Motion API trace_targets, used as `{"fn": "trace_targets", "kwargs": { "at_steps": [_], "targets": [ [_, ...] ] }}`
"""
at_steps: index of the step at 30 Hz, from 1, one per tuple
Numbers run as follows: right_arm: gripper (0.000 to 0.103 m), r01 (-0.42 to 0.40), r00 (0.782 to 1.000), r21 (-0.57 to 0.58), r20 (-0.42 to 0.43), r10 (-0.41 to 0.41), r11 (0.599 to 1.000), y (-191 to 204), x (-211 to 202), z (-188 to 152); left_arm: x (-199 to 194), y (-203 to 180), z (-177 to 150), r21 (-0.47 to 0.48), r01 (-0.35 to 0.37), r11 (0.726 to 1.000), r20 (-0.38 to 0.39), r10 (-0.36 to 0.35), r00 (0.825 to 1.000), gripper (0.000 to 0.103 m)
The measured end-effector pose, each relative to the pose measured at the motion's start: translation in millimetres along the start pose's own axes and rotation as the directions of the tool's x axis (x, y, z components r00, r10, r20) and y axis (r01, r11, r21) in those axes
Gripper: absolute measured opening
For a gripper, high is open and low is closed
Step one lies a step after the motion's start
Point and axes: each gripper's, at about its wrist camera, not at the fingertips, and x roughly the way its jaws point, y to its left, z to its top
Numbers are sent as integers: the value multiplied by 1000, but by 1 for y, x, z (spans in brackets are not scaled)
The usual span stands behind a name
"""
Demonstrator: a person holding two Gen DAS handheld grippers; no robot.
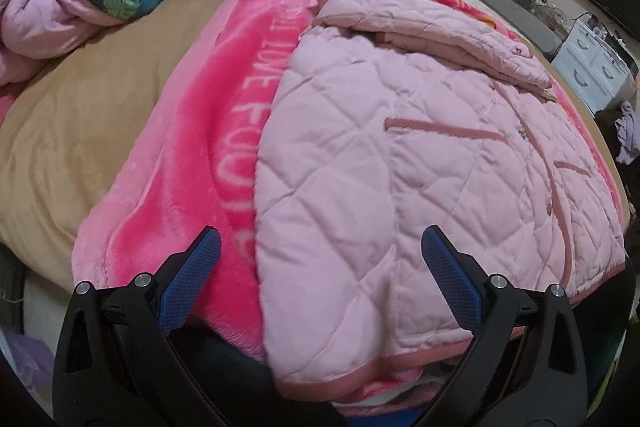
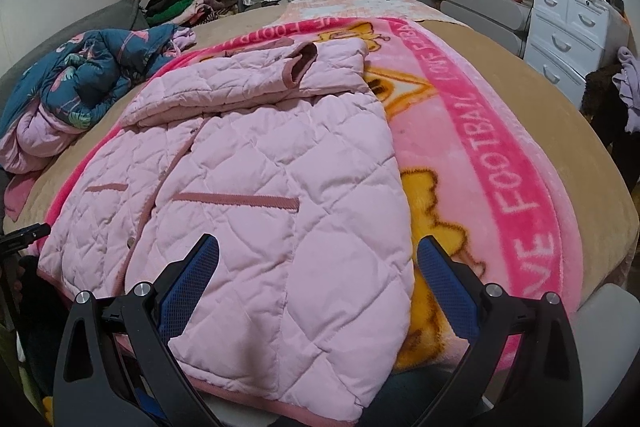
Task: Fold large clothes
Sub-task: 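Move both tools toward the ribbed hem of the jacket, then grasp the ribbed hem with the left gripper while the right gripper grasps it too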
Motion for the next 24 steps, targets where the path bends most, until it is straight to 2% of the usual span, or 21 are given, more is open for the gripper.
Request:
{"fn": "trace_targets", "kwargs": {
  "at_steps": [5, 10, 14, 16, 24],
  "targets": [
    [99, 9, 1000, -8, -15, -9, 1000, -5, -3, -5, 4, 5, -4, -5, 37, 999, -37, -37, 999, 94],
    [99, 12, 999, -1, -40, -12, 1000, -12, -4, -12, 12, -3, -7, 43, 33, 999, -87, -29, 996, 94],
    [99, 26, 998, 0, -52, -26, 1000, -18, -7, -17, 20, -10, -12, 35, 109, 993, -145, -103, 984, 94],
    [99, 36, 998, 3, -54, -36, 999, -21, -10, -20, 23, -14, -14, 58, 85, 995, -153, -76, 985, 94],
    [99, 29, 997, 11, -70, -29, 1000, -30, -15, -26, 46, -1, -24, -30, 117, 993, -212, -120, 970, 94]
  ]
}}
